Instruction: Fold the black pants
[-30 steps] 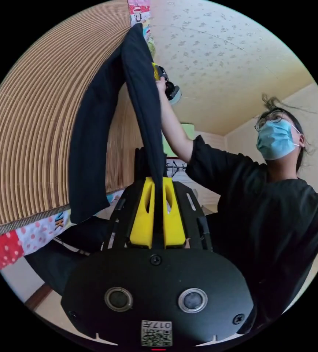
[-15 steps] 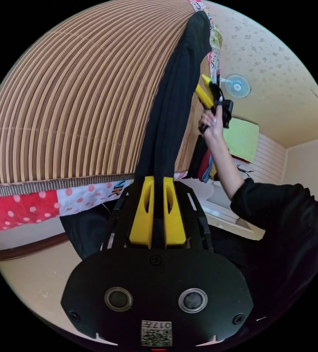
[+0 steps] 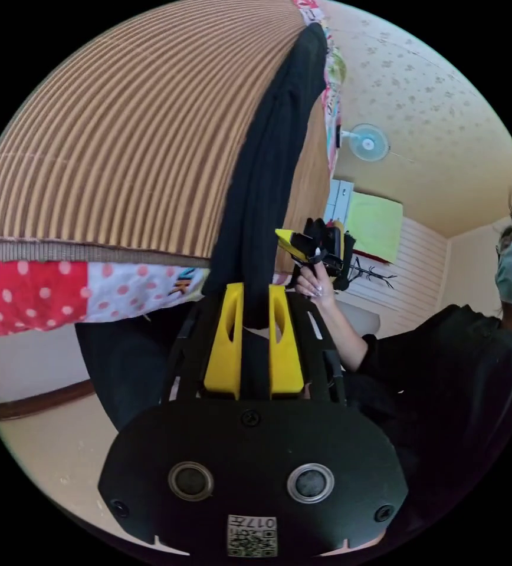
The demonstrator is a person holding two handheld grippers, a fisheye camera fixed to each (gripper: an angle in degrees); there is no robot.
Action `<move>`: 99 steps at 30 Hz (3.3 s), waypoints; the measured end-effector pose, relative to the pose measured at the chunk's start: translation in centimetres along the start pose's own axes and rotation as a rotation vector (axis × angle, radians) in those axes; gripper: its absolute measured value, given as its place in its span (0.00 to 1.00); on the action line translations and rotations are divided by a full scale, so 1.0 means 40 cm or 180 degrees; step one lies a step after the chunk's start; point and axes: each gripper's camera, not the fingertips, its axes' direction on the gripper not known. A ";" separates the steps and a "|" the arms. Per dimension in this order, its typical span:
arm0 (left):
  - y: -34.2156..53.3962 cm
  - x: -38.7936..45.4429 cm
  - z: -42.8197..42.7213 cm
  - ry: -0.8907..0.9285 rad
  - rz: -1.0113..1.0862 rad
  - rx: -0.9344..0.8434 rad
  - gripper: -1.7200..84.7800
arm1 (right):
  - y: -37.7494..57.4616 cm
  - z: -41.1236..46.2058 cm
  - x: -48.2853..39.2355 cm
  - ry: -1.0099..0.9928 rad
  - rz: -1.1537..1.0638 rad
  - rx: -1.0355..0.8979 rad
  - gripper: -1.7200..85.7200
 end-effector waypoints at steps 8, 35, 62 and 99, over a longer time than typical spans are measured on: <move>-0.244 0.055 -0.110 -0.0042 0.0555 0.0596 0.19 | -0.108 -0.180 0.097 -0.0578 -0.0054 0.0609 0.18; 0.084 0.795 -0.151 0.0588 0.2995 0.0743 0.07 | 0.241 -0.486 -0.528 -0.1258 -0.2317 0.0461 0.03; -0.318 0.565 0.041 -0.0635 0.1795 0.0355 0.08 | -0.045 -0.213 -0.429 0.0666 -0.1226 0.0279 0.04; -0.526 0.166 0.286 -0.0582 0.0137 -0.0610 0.18 | 0.157 0.165 -0.035 0.0916 0.0497 0.0110 0.19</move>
